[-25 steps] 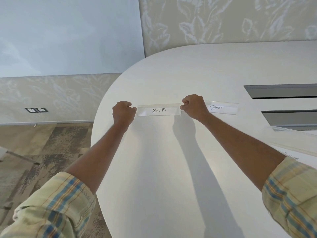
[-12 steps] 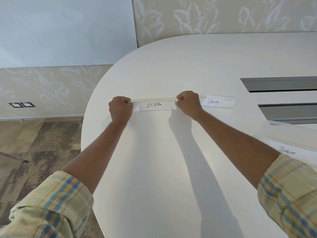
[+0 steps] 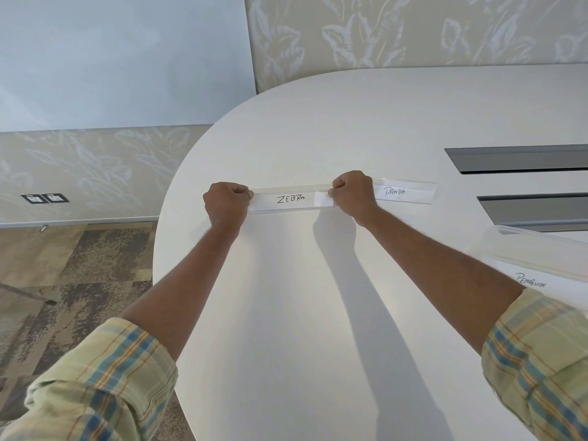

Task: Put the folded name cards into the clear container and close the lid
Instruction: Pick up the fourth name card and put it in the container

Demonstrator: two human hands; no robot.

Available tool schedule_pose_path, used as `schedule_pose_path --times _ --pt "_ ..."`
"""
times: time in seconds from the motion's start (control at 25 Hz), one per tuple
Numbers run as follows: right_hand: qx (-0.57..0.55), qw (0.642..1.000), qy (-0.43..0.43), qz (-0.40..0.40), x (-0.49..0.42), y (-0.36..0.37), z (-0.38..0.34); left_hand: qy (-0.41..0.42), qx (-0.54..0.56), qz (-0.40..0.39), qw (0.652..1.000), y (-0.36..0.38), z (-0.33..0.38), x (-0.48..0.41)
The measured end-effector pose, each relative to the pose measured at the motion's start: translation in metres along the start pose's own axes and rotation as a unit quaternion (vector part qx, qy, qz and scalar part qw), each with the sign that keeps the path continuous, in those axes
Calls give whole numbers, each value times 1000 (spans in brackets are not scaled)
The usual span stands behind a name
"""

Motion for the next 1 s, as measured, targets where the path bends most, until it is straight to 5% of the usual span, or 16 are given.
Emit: schedule_pose_path --times 0.28,1.0 --pt "-26 1000 13 -1 14 -48 7 15 30 -15 999 -4 24 28" --pt "-49 979 78 181 142 -275 105 123 73 -171 975 72 133 204"
Point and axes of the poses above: each hand's wrist, its own x-axis away from the middle knuckle, its own y-axis out of the palm, z = x × y, the point moved 1 cm from there along -x, towards the middle knuckle, and after that the axes turned 1 degree about z, right-handed, at the moved point
